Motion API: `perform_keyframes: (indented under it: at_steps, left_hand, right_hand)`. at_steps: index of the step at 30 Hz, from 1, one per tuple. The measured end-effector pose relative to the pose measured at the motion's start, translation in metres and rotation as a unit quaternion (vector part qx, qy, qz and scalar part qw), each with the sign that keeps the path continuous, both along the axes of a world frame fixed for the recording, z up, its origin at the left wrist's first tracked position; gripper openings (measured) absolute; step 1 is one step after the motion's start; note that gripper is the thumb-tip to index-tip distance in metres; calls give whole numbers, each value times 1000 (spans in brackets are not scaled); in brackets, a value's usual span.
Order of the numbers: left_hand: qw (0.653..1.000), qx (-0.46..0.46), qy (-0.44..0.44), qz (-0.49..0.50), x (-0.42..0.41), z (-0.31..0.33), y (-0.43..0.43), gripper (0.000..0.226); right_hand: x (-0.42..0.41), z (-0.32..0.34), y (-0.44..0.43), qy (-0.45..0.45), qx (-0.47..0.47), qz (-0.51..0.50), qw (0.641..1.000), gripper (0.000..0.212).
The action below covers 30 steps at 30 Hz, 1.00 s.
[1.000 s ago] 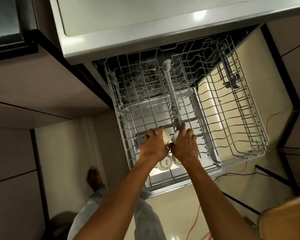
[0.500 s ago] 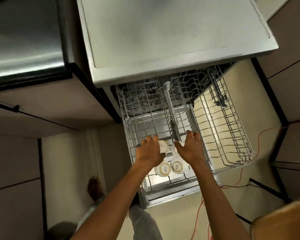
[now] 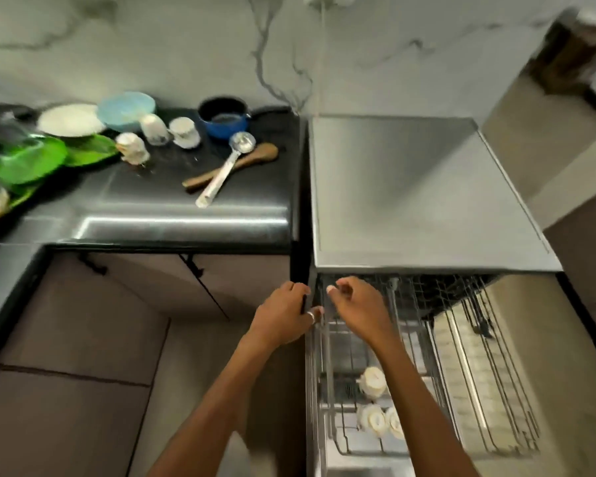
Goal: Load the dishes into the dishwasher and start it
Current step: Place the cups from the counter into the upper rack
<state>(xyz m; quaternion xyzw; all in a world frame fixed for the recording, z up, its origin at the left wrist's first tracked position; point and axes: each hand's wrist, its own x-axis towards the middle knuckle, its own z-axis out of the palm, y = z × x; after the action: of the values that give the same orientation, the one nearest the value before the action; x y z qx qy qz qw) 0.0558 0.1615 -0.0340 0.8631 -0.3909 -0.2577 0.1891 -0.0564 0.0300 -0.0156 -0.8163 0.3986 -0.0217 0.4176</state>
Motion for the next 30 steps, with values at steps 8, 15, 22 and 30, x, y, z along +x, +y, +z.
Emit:
perform_keyframes:
  at_steps: [8, 15, 22, 30]
  left_hand:
    - [956, -133, 133, 226, 166, 25, 87, 28]
    - [939, -160, 100, 287, 349, 22, 145, 32]
    - [955, -138, -8, 263, 542, 26, 136, 38]
    - [976, 6, -172, 133, 612, 7, 73, 78]
  right_hand:
    - [151, 40, 40, -31, 56, 84, 994, 20]
    - [306, 26, 71, -27, 68, 84, 994, 15]
    - [433, 31, 105, -1, 53, 92, 994, 16]
    - [501, 38, 90, -6, 8, 58, 998, 19]
